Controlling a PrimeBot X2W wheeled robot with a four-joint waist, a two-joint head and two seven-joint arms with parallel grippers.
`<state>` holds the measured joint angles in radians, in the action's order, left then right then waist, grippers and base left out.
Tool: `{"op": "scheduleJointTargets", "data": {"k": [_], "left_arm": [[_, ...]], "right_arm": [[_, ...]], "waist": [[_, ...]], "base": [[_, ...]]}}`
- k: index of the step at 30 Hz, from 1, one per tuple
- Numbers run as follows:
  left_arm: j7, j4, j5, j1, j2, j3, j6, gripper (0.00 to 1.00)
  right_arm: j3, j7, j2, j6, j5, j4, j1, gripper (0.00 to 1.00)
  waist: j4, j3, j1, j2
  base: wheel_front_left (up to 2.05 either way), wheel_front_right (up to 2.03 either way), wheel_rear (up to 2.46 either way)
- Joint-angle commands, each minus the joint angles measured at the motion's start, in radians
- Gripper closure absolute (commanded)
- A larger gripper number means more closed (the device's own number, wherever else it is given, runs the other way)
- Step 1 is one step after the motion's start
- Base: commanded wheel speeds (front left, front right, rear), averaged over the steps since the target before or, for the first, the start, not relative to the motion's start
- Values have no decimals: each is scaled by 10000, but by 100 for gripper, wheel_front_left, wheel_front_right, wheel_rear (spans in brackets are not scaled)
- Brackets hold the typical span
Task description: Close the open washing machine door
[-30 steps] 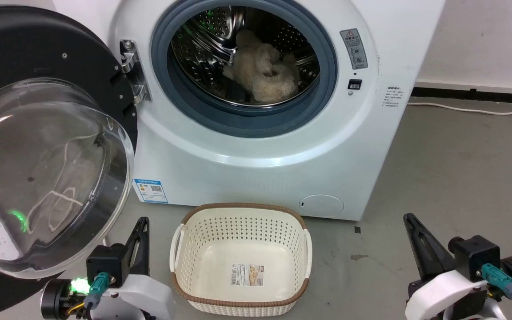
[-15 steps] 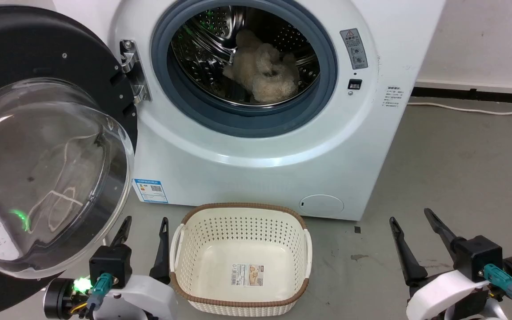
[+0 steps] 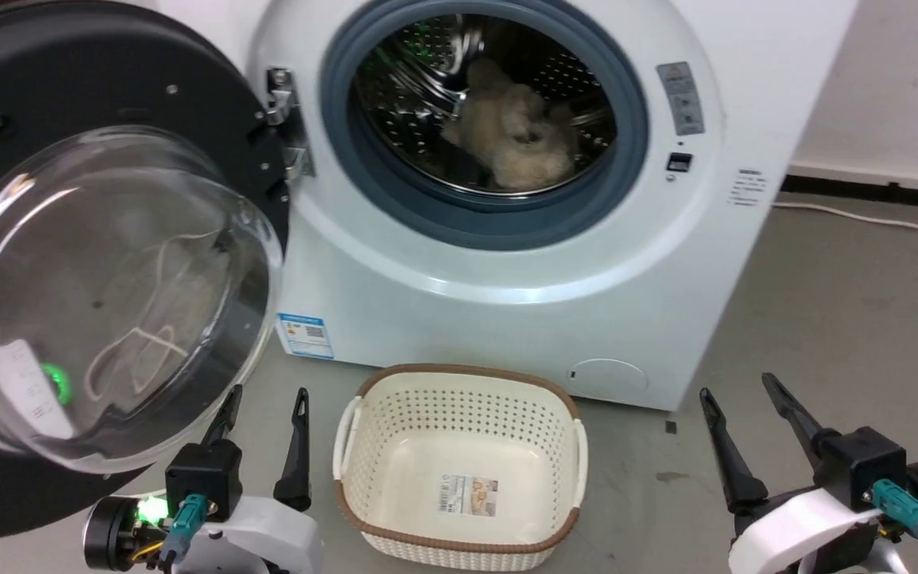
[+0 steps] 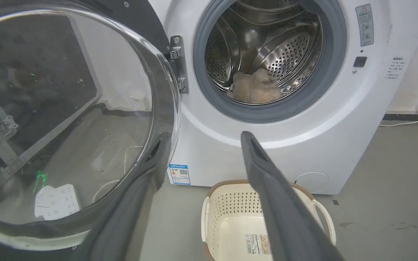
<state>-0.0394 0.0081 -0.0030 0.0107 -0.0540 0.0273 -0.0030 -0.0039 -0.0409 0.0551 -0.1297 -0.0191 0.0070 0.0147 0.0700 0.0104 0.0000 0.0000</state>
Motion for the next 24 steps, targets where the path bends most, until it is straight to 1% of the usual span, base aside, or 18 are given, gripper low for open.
{"op": "scheduleJointTargets", "data": {"k": [1,4,15,24], "left_arm": [[-101,9,-10,-72,-54,38,18,0],[-205,-69,-28,-147,-94,38,78,0],[-436,-448,-42,-459,-83,47,358,0],[-623,-577,-23,-640,-79,202,499,0]], "right_arm": [[8,-87,15,-2,-101,-22,-208,0],[169,-191,60,-2,-82,11,-167,0],[871,-421,331,-3,-296,241,197,0],[1106,-609,500,-4,-475,341,226,0]], "waist": [[114,27,0,0],[431,-3,0,0],[971,-118,0,0],[1337,-109,0,0]], "base": [[0,0,0],[0,0,0],[-6,-6,-6],[-17,-17,-17]]}}
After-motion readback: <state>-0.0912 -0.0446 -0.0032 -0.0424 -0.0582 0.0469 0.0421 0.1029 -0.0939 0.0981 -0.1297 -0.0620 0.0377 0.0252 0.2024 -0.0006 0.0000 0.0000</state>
